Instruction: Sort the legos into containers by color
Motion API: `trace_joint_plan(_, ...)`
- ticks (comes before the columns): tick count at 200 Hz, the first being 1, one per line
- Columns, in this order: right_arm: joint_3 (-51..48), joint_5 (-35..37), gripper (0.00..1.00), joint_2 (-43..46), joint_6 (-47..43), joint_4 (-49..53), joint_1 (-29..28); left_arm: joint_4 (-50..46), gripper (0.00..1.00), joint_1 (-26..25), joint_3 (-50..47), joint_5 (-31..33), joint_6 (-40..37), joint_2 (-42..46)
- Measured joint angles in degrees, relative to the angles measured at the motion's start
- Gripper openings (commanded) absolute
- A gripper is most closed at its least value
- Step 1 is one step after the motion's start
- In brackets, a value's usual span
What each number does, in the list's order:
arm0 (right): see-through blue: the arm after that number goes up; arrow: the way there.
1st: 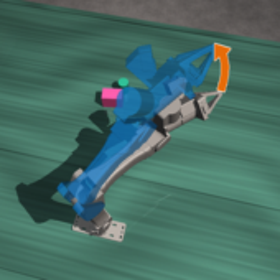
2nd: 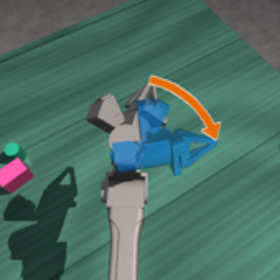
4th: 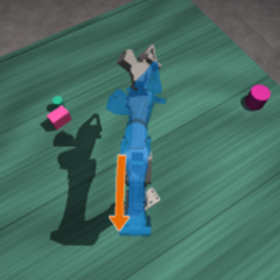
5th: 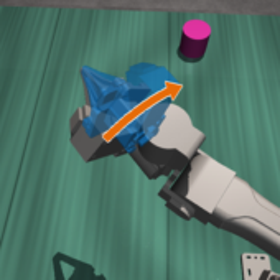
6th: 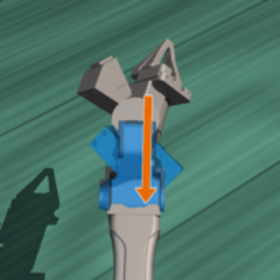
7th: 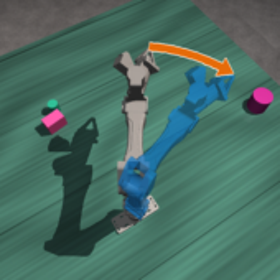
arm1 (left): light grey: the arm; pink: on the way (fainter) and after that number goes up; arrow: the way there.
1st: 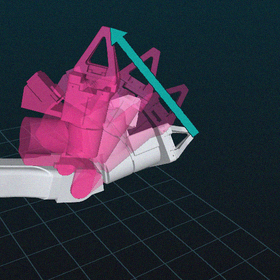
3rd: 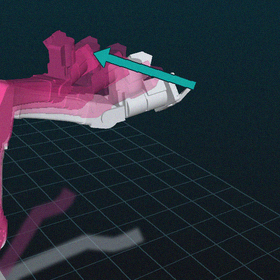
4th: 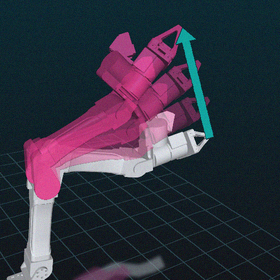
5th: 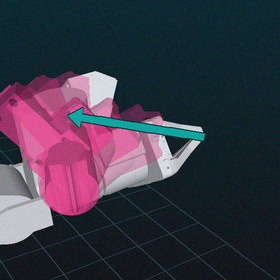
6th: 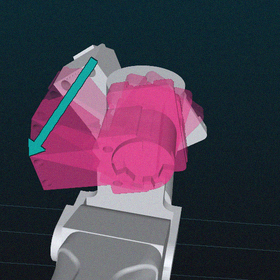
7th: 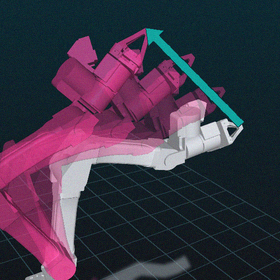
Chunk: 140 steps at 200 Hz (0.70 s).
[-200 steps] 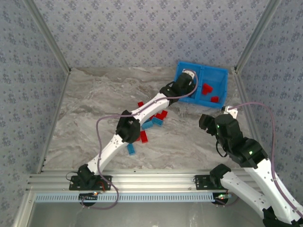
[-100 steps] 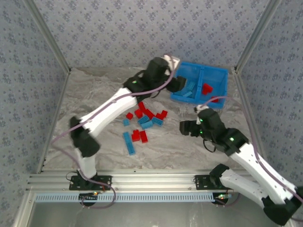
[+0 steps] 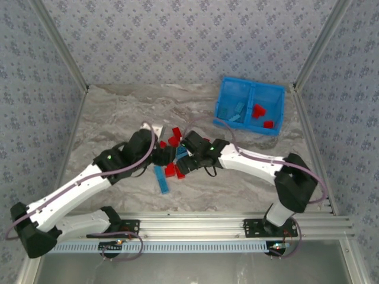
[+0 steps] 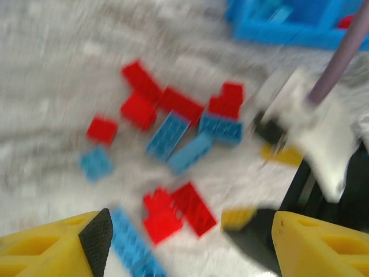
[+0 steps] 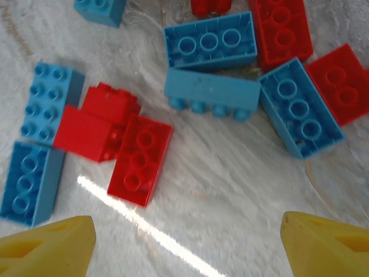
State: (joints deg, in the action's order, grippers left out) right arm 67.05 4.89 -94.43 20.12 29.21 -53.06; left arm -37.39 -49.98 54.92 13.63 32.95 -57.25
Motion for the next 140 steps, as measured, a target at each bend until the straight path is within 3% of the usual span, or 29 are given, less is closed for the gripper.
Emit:
trace_joint_plan(38, 0.4, 3.6, 0.88, -1.5, 4.3, -1.0, 1.0, -5.2, 0.81, -5.0, -12.8, 0.6, 18.4, 7.2)
trace_joint_plan(65, -0.6, 6.0, 0.89, -1.2, 7.2, -1.3, 1.9, -4.4, 0.82, -6.4, -18.9, -1.7, 25.9, 7.8)
trace_joint_plan(123, -5.4, 9.3, 0.90, 5.4, 9.6, -1.1, 2.4, 1.6, 0.86, -7.2, -19.7, -4.9, 31.2, -7.8)
trace_joint_plan(140, -6.3, 9.7, 0.90, 7.0, 10.0, -1.1, 2.4, 2.5, 0.81, -7.6, -18.0, -4.8, 31.5, -13.4)
